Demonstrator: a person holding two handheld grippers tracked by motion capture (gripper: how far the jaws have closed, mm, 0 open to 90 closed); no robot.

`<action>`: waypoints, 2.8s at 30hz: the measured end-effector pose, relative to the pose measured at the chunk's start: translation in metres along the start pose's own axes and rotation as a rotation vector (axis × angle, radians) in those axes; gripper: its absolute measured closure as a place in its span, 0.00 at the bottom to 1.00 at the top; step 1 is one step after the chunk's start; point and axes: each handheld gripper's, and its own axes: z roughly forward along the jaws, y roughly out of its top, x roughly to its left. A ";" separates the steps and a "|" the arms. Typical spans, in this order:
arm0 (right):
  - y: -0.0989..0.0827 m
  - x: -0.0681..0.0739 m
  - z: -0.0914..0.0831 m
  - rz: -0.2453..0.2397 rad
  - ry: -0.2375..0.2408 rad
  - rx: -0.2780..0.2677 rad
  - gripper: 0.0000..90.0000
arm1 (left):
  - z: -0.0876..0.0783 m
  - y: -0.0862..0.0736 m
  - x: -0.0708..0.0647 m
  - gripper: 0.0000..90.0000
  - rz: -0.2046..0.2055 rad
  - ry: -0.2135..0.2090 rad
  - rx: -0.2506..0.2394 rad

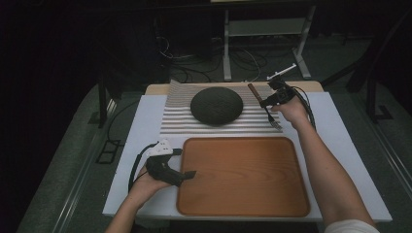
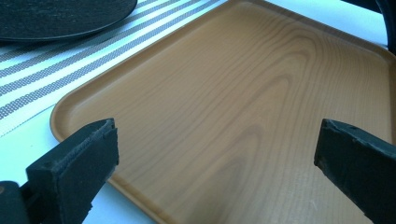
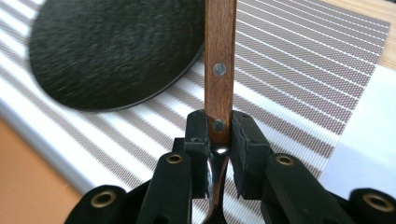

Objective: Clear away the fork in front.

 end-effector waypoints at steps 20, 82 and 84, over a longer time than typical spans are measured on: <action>-0.076 0.042 -0.048 -0.109 0.173 -0.166 0.85 | 0.002 -0.001 0.000 0.00 -0.003 0.021 0.004; -0.154 0.093 -0.064 -0.208 0.269 -0.291 0.85 | 0.069 0.097 -0.020 0.11 0.060 -0.072 -0.073; -0.154 0.095 -0.064 -0.210 0.273 -0.295 0.85 | 0.077 0.101 -0.023 0.15 0.046 -0.081 -0.084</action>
